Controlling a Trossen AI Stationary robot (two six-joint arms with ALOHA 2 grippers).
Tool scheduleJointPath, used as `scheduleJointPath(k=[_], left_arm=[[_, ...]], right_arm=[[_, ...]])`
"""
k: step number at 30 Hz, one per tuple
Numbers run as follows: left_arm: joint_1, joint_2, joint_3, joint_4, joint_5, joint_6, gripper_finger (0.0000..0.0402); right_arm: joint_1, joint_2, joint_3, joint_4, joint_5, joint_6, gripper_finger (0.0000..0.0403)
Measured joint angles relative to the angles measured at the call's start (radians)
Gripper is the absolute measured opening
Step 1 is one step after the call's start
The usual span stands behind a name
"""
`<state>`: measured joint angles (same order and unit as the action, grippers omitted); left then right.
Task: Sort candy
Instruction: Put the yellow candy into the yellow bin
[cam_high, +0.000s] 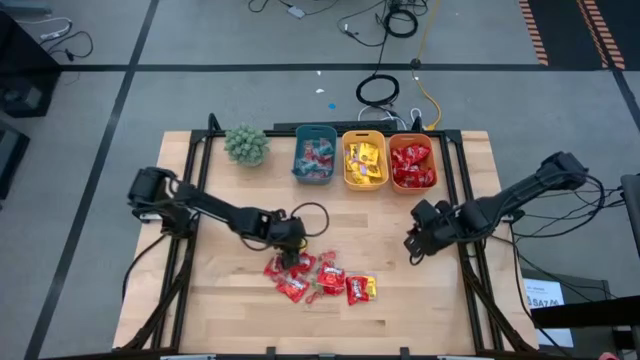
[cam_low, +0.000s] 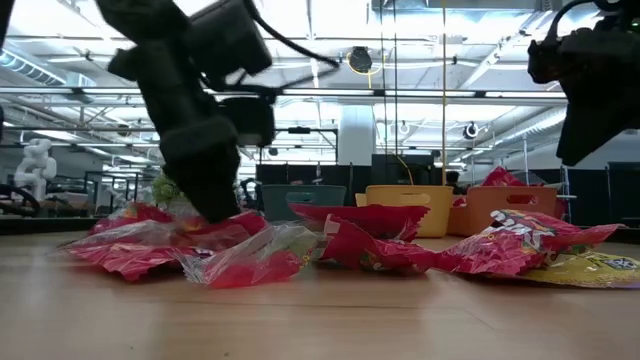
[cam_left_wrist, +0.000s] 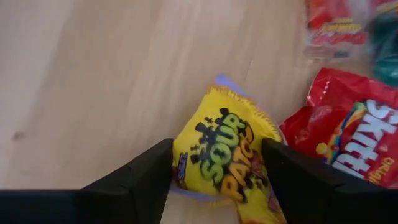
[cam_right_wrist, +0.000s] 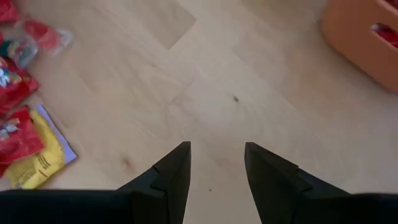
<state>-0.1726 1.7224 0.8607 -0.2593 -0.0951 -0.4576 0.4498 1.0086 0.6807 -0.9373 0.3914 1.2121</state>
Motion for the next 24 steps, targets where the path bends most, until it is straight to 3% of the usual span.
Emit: scheduleJointPath(k=[5,13,24], left_arm=[[-0.011,0.079,0.112,-0.122,-0.017,-0.017,0.0201],[-0.012,0.077,0.287,-0.174,-0.026,0.043,0.0043],[0.042,0.075,0.559,-0.304,-0.072,0.096,0.0033]], right_arm=[[0.055,0.091,0.0,0.04,0.01,0.008,0.0141],[0.144,0.264,0.0,0.146,0.002,0.031,0.0141],[0.281,0.461,0.0,0.232,-0.037,0.167,0.0141]])
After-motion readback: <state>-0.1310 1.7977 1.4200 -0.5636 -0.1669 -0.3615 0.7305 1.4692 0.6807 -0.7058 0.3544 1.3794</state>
